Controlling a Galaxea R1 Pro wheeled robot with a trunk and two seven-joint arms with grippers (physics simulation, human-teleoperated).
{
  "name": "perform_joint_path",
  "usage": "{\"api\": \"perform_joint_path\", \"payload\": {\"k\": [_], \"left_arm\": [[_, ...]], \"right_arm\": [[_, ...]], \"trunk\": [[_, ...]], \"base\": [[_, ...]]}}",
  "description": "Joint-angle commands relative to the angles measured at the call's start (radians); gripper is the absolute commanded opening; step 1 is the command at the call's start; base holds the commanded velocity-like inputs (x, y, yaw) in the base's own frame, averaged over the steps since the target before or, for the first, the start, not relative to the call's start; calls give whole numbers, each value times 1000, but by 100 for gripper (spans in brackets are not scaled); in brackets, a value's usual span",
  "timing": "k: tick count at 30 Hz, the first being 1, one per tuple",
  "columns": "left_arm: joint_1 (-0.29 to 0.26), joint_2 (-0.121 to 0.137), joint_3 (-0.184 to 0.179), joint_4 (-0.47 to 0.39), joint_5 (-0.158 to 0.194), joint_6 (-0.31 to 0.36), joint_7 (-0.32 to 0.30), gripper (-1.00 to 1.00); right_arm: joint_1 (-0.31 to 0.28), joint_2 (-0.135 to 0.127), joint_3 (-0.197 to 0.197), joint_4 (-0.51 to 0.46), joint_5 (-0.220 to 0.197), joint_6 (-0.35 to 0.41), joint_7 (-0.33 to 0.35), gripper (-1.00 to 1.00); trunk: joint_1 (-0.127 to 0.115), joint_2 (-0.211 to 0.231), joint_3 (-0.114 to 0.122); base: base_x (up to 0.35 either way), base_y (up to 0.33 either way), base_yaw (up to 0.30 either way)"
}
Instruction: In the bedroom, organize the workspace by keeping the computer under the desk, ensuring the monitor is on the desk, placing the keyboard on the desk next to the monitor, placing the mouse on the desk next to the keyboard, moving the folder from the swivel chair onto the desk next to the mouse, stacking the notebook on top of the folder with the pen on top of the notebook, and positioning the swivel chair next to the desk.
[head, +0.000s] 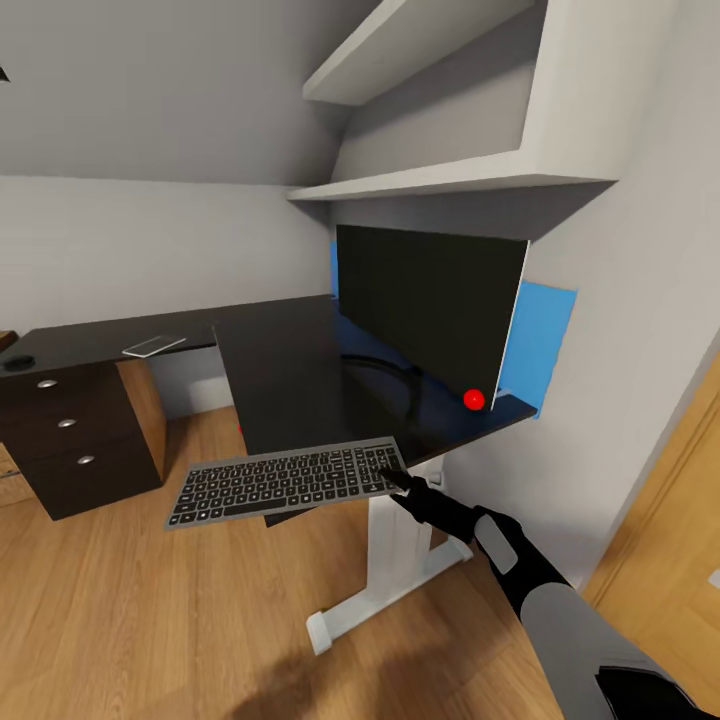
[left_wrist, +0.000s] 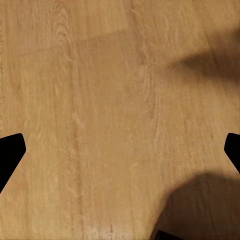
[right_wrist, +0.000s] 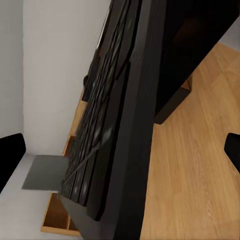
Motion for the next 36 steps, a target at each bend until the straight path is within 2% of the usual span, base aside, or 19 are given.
{"api": "perform_joint_path", "payload": {"k": [1, 11, 12, 33, 36], "left_arm": [[-1, 0, 1, 1, 0, -3, 1, 100], [-1, 0, 1, 1, 0, -4, 1, 100], [-1, 0, 1, 1, 0, -4, 1, 100], [-1, 0, 1, 1, 0, -3, 1, 100], [-1, 0, 1, 1, 0, -3, 1, 100]], "right_arm": [[-1, 1, -5, 0, -2, 7, 1, 100], [0, 1, -5, 7, -2, 9, 1, 100], [-1, 1, -5, 8, -2, 12, 0, -100], [-1, -1, -6, 7, -4, 8, 7, -100], [-1, -2, -7, 6, -4, 7, 7, -100]], "trunk": [[0, 0, -1], [0, 0, -1], [0, 0, -1], [0, 0, -1], [-12, 21, 8]], "base": [[0, 0, 0], [0, 0, 0], [0, 0, 0], [0, 0, 0], [0, 0, 0]]}}
